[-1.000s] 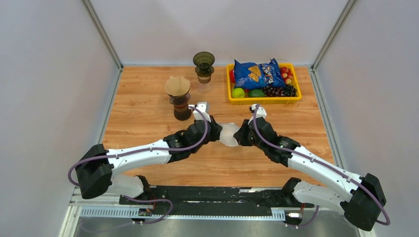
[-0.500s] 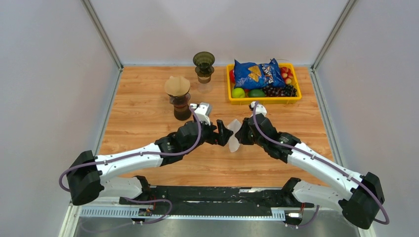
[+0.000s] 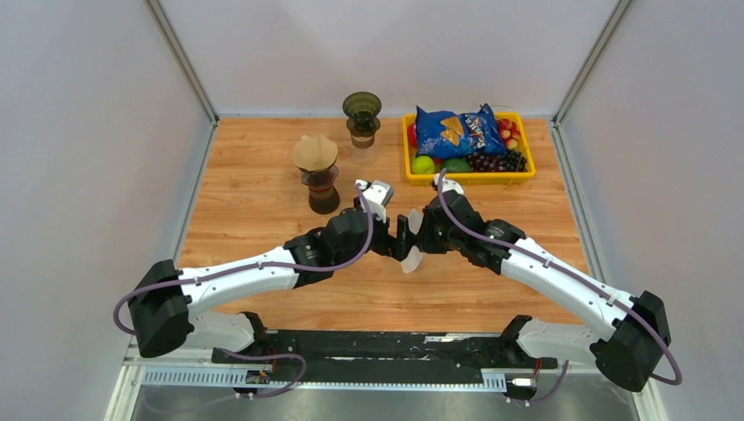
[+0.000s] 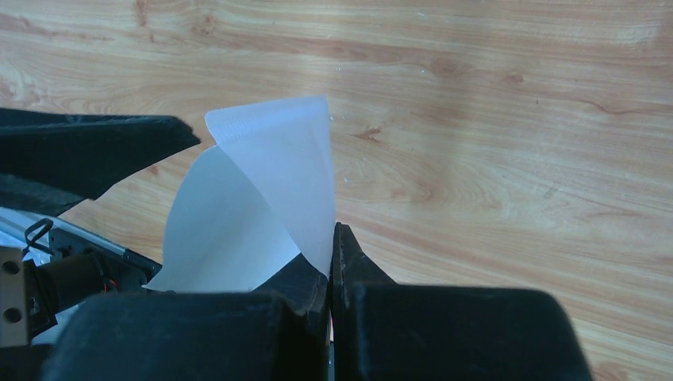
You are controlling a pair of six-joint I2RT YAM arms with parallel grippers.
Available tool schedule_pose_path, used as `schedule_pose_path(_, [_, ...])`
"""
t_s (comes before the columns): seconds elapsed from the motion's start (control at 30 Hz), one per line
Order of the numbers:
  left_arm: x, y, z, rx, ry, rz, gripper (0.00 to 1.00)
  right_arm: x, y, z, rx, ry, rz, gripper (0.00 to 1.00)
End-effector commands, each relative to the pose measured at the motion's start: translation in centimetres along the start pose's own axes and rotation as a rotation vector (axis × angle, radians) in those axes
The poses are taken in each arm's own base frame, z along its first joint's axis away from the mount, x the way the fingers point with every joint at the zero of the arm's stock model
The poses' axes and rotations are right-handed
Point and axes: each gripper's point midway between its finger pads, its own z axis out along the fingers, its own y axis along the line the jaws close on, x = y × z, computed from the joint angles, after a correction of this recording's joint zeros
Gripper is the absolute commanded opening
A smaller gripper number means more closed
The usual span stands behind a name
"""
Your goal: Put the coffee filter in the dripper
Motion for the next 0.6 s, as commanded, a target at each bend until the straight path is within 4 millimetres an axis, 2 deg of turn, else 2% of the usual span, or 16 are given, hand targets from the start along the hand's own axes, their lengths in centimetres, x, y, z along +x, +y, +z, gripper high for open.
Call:
schedule_pose_path(0.0, [-0.3,0.7,0.6,-0.053,0.036,0.069,0.96,-0.6,1.0,-0.9,-0.019,0.039,-0.04,0.0])
schedule_pose_path(0.07, [-0.1,1.0,0.6,-0.067,0.041,0.074,0.87,-0.5,0.8,-1.1,-0.01,0.057,-0.06,0.0])
schedule_pose_path(0.1, [0.0,1.1,0.5,-0.068,0.041,0.073,0.77,-0.5,0.8,-1.2,-0.013,0.068,-0.07,0.0])
schedule_pose_path(0.13, [0.1,1.1,0.4,-0.068,0.04,0.072,0.72,-0.4,0.8,-1.3,-0.016,0.081,-0.079,0.0])
schedule_pose_path(0.17, [0.3,1.2,0.3,-0.069,0.043,0.069,0.6,-0.4,0.8,-1.5,-0.021,0.09,-0.091,0.0])
schedule_pose_path(0.2, [0.4,1.3,0.2,-0.07,0.044,0.068,0.55,-0.5,0.8,-1.6,-0.021,0.097,-0.098,0.0])
schedule_pose_path(0.23, [0.6,1.6,0.0,-0.079,0.048,0.069,0.45,-0.5,0.6,-1.8,-0.018,0.103,-0.105,0.0])
schedule_pose_path(0.27, [0.7,1.8,-0.1,-0.087,0.049,0.068,0.4,-0.6,0.4,-1.9,-0.008,0.106,-0.112,0.0])
schedule_pose_path(0.33, [0.5,2.3,-0.4,-0.113,0.039,0.068,0.24,-0.8,-0.2,-2.1,0.014,0.109,-0.124,0.0])
schedule_pose_path(0.4, [0.8,3.1,-0.9,-0.148,0.051,0.077,0.15,-0.7,-0.6,-2.4,0.03,0.117,-0.136,0.0])
schedule_pose_path(0.57, [1.1,4.1,-1.5,-0.19,0.066,0.102,0.06,-0.9,-1.8,-2.9,0.082,0.126,-0.164,0.0])
